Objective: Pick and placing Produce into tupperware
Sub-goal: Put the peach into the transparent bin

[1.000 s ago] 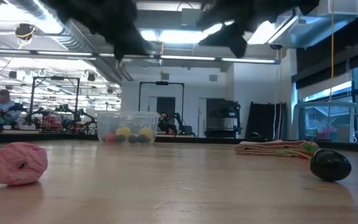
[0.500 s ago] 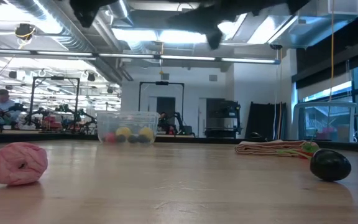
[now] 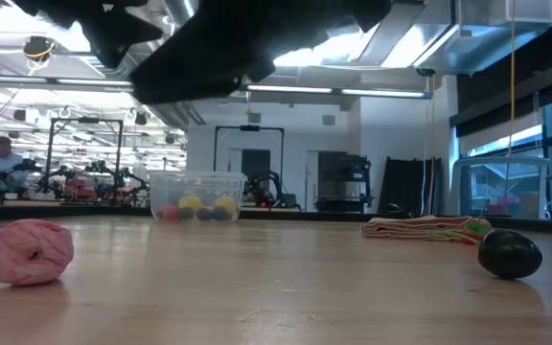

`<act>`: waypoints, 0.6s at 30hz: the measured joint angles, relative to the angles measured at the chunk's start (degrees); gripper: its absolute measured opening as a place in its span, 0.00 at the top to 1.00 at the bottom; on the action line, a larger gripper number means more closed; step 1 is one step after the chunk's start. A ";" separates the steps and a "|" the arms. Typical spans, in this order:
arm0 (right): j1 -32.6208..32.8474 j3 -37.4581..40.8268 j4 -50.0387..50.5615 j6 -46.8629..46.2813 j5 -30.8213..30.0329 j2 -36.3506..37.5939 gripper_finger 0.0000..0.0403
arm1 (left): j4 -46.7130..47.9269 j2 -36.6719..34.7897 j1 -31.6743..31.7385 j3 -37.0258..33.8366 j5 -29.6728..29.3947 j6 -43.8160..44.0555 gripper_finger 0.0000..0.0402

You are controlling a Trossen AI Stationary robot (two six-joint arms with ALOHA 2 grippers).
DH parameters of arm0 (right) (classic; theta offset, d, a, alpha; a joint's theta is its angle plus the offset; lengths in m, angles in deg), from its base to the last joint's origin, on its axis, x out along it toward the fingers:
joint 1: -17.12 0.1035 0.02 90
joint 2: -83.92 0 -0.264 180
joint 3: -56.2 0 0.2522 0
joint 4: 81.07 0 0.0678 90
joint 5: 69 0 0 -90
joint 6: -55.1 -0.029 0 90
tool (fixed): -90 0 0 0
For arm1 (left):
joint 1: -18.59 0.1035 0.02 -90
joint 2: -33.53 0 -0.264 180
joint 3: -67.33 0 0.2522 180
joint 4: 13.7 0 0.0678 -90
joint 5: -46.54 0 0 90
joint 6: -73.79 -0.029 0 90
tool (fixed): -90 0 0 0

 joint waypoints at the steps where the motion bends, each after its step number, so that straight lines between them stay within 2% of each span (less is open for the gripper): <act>1: 0.62 -0.78 0.61 1.31 0.50 -1.10 0.48 | -0.03 0.00 0.00 -0.30 0.00 0.27 0.52; 7: 3.66 -5.17 -0.33 6.34 1.50 -7.37 0.48 | -0.03 0.01 0.00 -1.81 0.07 3.64 0.53; 11: 4.78 -7.77 -0.18 5.60 2.75 -10.60 0.48 | -0.10 0.02 0.00 -2.40 0.07 4.76 0.52; 14: 4.68 -8.70 -1.16 3.53 6.45 -12.45 0.48 | -0.32 0.02 0.00 -2.42 0.09 5.79 0.51; 18: 4.51 -8.75 -2.67 2.45 6.74 -14.11 0.48 | -0.30 0.02 0.00 -2.42 0.16 5.82 0.52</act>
